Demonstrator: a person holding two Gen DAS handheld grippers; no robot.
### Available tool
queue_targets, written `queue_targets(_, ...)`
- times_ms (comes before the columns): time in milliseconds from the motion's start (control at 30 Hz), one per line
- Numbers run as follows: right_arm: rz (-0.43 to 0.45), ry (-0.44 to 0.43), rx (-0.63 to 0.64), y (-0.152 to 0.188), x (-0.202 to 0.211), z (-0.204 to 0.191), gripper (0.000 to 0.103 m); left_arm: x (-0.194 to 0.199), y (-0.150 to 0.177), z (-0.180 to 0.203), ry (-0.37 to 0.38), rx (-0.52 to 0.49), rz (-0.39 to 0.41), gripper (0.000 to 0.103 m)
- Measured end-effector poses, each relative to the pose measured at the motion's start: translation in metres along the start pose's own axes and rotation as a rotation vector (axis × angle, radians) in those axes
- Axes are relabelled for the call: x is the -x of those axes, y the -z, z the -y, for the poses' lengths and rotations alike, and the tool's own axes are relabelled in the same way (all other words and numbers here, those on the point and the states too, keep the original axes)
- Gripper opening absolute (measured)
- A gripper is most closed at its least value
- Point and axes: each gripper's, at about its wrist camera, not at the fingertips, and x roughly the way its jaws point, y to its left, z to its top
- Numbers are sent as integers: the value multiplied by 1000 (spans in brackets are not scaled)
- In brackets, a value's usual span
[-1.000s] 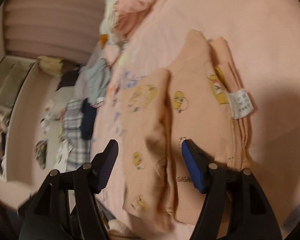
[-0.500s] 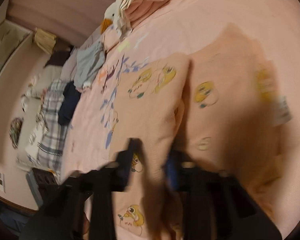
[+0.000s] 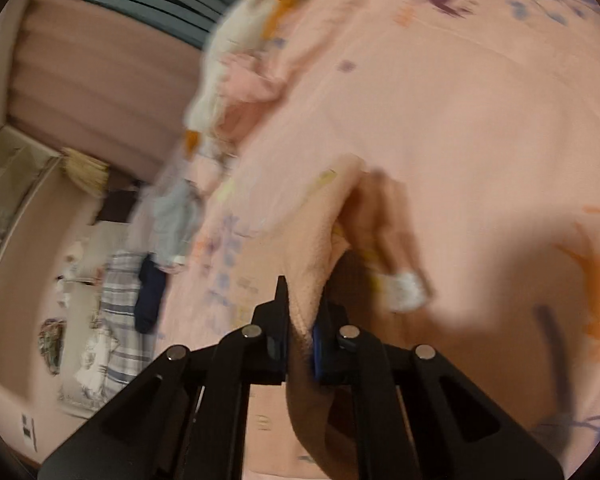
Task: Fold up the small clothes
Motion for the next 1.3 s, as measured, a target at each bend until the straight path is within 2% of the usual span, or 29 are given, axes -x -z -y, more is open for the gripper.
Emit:
queue_targets(33, -61, 115, 6, 1, -12, 6, 20, -1, 1, 3, -14, -17, 4, 69)
queue_targets(67, -89, 158, 8, 0, -17, 9, 21, -3, 2, 6, -31, -36, 8, 69)
queue_targets(100, -91, 150, -5, 0, -20, 13, 21, -4, 4, 9, -53, -56, 12, 69)
queue_targets(167, -55, 66, -70, -1, -8, 21, 25, -5, 8, 16, -92, -91, 28, 69)
queue_targets(200, -32, 41, -70, -3, 0, 20, 33, -5, 10, 18, -107, -107, 33, 69)
queue_targets(300, 106, 98, -39, 0, 30, 13, 35, -7, 12, 22, -141, -147, 36, 69)
queue_targets(333, 142, 92, -37, 3, 39, 11, 34, -7, 12, 23, -140, -151, 32, 69)
queue_targets(400, 133, 24, -24, 10, 44, 4, 33, -6, 10, 24, -114, -144, 24, 69)
queue_targets(467, 77, -19, 77, 14, 48, -14, 27, 1, 8, 30, -32, -146, 21, 69)
queue_targets(533, 68, 42, 208, 27, 52, -37, 20, 13, 9, 48, 54, -215, 60, 63)
queue_targets(567, 63, 93, 274, 35, 52, -47, 19, 20, 12, 60, 66, -271, 97, 61)
queue_targets(633, 16, 124, 353, 49, 52, -51, 18, 27, 19, 86, 80, -368, 134, 55)
queue_targets(733, -61, 90, 370, 59, 46, -36, 18, 19, 31, 121, 206, -463, 49, 54)
queue_targets(767, -71, 101, 369, 56, 42, -33, 18, 13, 37, 128, 225, -486, 23, 54)
queue_targets(833, -94, 183, 387, 56, 34, -23, 17, -10, 52, 138, 200, -554, -54, 54)
queue_targets(900, -103, 310, 395, 60, 23, -7, 10, -42, 67, 129, 102, -585, -133, 54)
queue_targets(933, -115, 356, 362, 58, 19, 4, 6, -47, 71, 122, 106, -587, -132, 54)
queue_targets(1000, -123, 322, 263, 51, 22, 21, 5, -39, 75, 111, 149, -583, -73, 54)
queue_targets(1033, -127, 314, 250, 48, 26, 24, 4, -35, 74, 108, 150, -549, -88, 54)
queue_targets(1133, -138, 345, 296, 47, 29, 25, 4, -34, 64, 94, 203, -439, -120, 54)
queue_targets(1300, -128, 366, 328, 52, 25, 21, 4, -39, 49, 70, 343, -206, -181, 54)
